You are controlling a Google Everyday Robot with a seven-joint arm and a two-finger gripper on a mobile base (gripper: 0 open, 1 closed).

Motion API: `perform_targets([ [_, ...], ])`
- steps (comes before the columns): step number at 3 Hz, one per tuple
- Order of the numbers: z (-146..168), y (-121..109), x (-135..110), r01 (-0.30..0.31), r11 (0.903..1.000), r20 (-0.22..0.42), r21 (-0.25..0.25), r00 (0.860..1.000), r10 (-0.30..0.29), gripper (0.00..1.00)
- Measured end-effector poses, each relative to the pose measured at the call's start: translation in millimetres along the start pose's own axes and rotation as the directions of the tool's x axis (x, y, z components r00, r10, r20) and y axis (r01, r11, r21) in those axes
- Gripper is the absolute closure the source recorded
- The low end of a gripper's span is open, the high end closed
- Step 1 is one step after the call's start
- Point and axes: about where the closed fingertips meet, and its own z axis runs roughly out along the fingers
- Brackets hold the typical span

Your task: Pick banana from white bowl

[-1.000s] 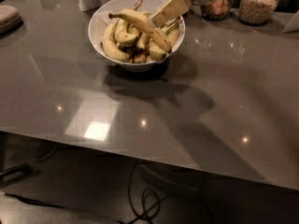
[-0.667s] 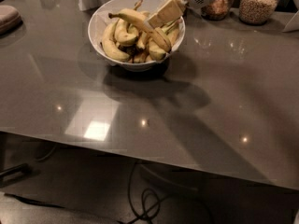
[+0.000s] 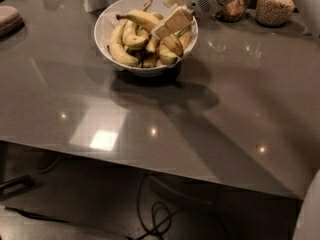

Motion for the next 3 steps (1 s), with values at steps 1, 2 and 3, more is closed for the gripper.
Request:
perform_targets([
  [1,14.3,-6.0,6.3,-0.009,0.9999,-0.017,-0.012,1.0,0.009,0.36],
  [2,25.0,-12.4,13.0,-0.024,0.9995,-0.034,-0.018,0.999,0.023,0.41],
  [3,34.1,-13.9,23.8,-0.045,0.9986,-0.058,-0.029,0.997,0.043,0.5],
])
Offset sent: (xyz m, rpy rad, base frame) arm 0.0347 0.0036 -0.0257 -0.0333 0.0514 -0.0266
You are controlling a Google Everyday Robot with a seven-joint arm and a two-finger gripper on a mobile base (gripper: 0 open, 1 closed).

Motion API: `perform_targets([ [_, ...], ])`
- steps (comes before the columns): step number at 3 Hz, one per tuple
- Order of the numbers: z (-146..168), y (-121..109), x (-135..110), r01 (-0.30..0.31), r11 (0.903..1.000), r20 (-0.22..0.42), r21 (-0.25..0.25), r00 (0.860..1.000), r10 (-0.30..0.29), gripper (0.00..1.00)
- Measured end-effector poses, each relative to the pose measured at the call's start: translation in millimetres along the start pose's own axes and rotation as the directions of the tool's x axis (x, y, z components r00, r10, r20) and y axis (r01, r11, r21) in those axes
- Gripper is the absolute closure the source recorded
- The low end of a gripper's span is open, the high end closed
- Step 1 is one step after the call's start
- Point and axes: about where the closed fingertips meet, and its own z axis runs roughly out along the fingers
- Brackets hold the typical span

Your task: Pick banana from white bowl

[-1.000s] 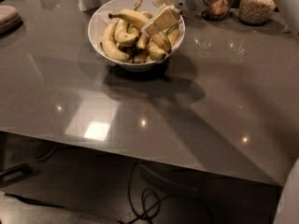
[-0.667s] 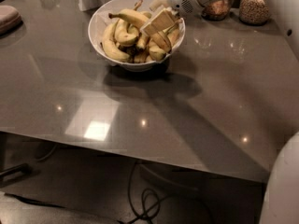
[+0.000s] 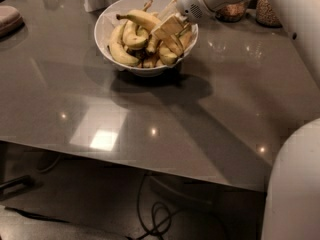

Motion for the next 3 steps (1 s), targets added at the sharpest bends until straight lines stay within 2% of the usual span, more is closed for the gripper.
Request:
perform_targets([
  [1,7.9,1.5,11.7,-0.019,0.9997,-0.026,-0.015,0.999,0.019,0.52],
  [2,11.1,2.9,17.4,-0.029,0.9994,-0.04,-0.021,0.999,0.029,0.71],
  [3,0.3,3.6,5.5,-0.025,0.9997,-0.036,0.001,0.999,0.025,0.95],
])
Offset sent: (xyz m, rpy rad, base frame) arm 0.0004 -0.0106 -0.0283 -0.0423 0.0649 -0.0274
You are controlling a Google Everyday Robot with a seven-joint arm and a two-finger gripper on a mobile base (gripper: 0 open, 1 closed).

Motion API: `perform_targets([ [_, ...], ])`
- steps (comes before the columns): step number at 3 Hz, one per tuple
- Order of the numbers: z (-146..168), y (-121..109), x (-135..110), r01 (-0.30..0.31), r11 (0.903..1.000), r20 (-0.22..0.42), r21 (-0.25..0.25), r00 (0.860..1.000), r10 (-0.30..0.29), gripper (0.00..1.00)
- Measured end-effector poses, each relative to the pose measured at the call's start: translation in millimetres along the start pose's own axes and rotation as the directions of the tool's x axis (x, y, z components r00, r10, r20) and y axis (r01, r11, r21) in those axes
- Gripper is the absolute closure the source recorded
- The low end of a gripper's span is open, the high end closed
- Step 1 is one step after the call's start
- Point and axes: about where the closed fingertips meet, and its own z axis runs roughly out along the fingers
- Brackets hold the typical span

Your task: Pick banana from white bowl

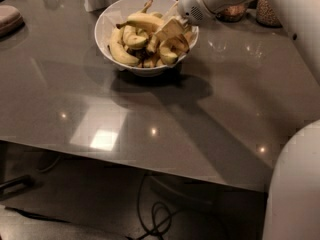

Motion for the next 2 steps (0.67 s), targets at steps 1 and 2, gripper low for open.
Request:
perform_targets([
  [1,-15.9,1.6,-13.9,0.015,0.9997,-0.003,0.02,1.0,-0.015,1.0],
  [2,-33.6,9.1,-17.9,0.023,0.9993,-0.004,0.028,1.0,-0.023,1.0],
])
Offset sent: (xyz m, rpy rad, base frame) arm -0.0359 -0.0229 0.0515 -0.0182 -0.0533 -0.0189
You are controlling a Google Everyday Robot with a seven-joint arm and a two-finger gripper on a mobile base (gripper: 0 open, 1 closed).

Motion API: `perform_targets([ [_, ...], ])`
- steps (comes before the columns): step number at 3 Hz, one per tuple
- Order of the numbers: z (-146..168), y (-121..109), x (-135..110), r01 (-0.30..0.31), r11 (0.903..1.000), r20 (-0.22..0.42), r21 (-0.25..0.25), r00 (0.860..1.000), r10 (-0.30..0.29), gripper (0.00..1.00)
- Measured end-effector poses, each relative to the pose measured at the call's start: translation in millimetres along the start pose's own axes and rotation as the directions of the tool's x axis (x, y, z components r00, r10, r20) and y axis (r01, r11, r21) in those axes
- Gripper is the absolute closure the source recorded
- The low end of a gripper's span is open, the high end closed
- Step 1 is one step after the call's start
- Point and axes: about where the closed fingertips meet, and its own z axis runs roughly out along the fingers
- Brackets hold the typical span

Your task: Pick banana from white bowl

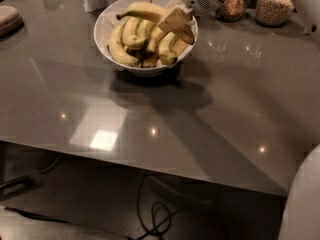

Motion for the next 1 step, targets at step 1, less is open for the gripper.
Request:
perform_targets([
  [1,-16.1,13.9,6.4,-0.016,0.9997,0.006,-0.018,1.0,0.016,1.0],
])
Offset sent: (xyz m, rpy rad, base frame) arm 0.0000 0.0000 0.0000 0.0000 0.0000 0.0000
